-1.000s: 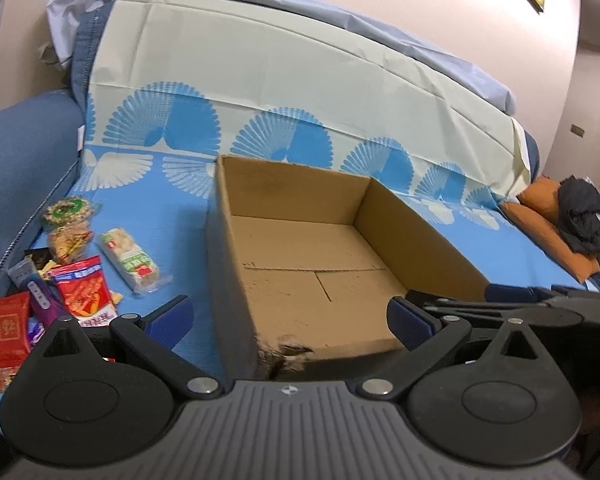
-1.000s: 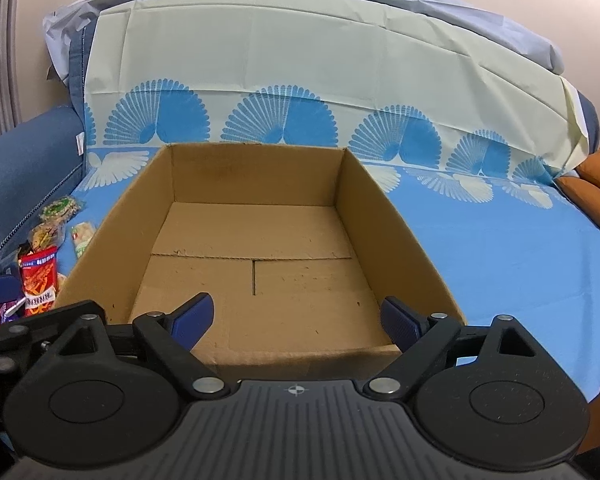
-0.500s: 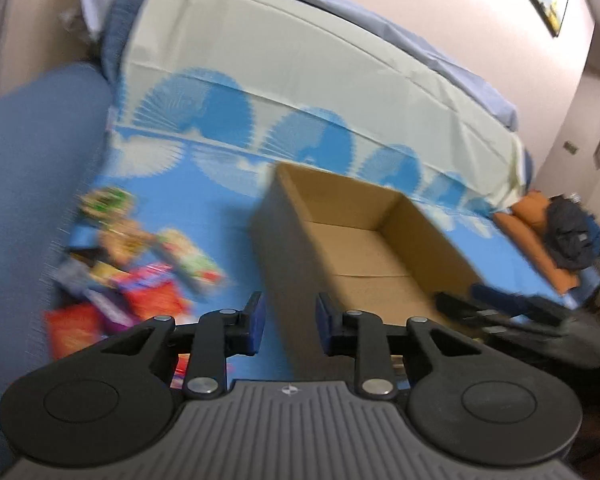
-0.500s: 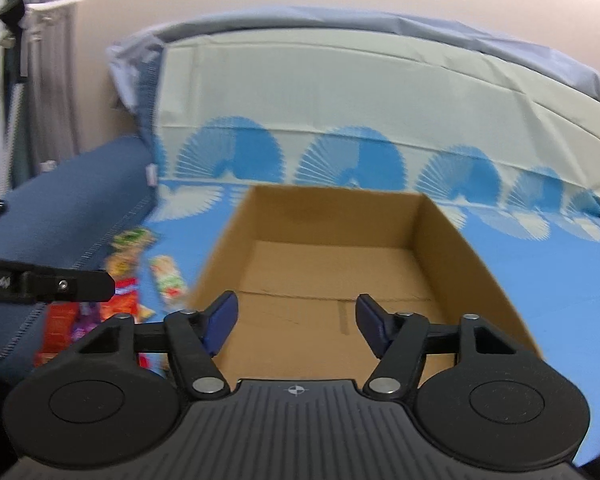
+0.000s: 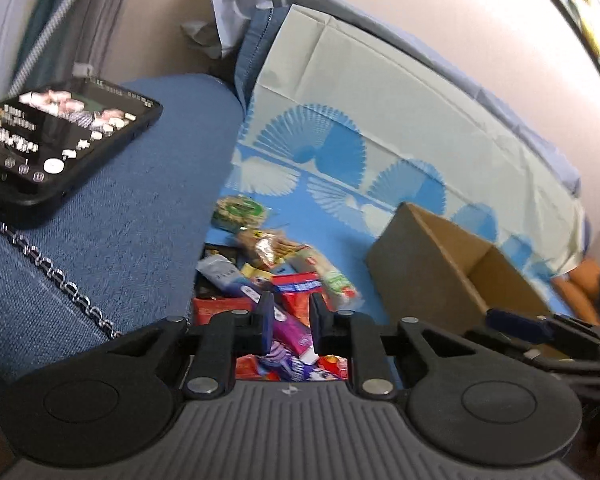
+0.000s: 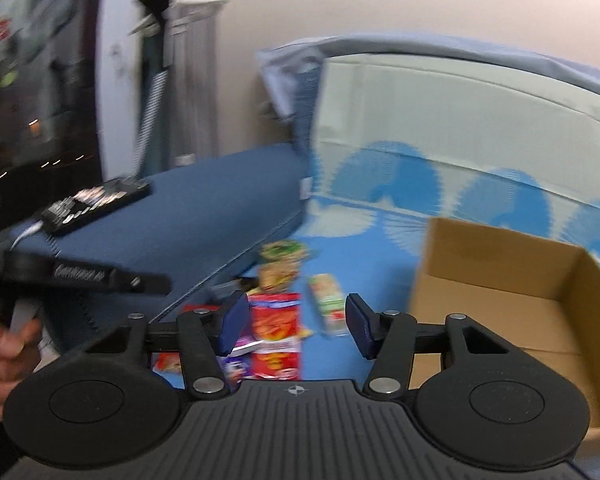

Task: Organize snacks
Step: 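Move both tools over the snack pile toward the packets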

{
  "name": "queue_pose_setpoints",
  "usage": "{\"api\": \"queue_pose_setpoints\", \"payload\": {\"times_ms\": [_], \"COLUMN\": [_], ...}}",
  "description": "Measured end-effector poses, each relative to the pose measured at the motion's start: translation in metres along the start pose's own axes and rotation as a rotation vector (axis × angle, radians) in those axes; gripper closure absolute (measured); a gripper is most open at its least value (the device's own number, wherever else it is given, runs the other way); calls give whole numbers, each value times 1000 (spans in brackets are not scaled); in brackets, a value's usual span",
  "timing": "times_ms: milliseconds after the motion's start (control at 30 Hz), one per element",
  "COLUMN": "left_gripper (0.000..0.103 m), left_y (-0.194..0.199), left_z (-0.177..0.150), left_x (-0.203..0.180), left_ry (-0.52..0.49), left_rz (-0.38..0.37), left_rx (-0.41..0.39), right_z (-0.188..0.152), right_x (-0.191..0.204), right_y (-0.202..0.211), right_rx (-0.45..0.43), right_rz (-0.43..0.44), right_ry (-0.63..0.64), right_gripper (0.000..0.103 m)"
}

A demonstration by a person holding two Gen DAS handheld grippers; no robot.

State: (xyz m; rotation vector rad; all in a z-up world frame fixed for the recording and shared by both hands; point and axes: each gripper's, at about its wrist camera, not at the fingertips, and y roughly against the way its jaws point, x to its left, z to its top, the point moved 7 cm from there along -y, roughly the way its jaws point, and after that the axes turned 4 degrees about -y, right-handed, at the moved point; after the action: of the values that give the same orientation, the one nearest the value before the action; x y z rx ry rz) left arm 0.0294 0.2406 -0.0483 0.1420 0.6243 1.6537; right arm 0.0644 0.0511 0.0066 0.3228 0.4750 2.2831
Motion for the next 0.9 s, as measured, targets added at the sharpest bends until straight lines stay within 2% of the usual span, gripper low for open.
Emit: {"api": "queue_pose_setpoints", "payload": {"times_ms": [133, 267, 467, 567, 633, 667, 733, 767, 800, 867, 900], "left_gripper": [82, 82, 78, 71, 58, 55, 49, 47, 44, 39, 34], "left_y": [-6, -14, -37, -50, -60, -66, -73, -76, -79, -86, -90], "left_z": [1, -3, -13, -17, -20, -22, -25, -27, -28, -31, -33], "left_x": [-3, -6, -9, -9, -12, -14, -15, -15, -15, -15, -16], "left_ry": [-45, -94, -144, -147, -156, -162, -168, -170, -173, -188, -200], "left_rz": [83, 171, 236, 277, 312, 331, 371, 389, 403, 418, 419], "left_rx": [24, 58, 150, 190, 228, 244, 265, 270, 276, 302, 318], "right_z": [-12, -25, -61, -70, -73, -76, -80, -81, -81, -80, -79], "right_x": [15, 19, 19, 17, 22, 23, 24, 25, 27, 28, 29], "right_y": [-35, -59, -86, -96, -97, -101, -107, -108, -106, -101, -98], "right_rx": [109, 150, 218, 228, 233, 233, 236, 244, 246, 240, 233], "right_rz": [49, 52, 63, 70, 83, 85, 97, 114, 134, 150, 148], "right_ry": [6, -33, -1, 7, 33, 53, 87, 88, 83, 101, 116], "right_gripper": [48, 46, 46, 46, 46, 46, 59, 72, 76, 90, 93]}}
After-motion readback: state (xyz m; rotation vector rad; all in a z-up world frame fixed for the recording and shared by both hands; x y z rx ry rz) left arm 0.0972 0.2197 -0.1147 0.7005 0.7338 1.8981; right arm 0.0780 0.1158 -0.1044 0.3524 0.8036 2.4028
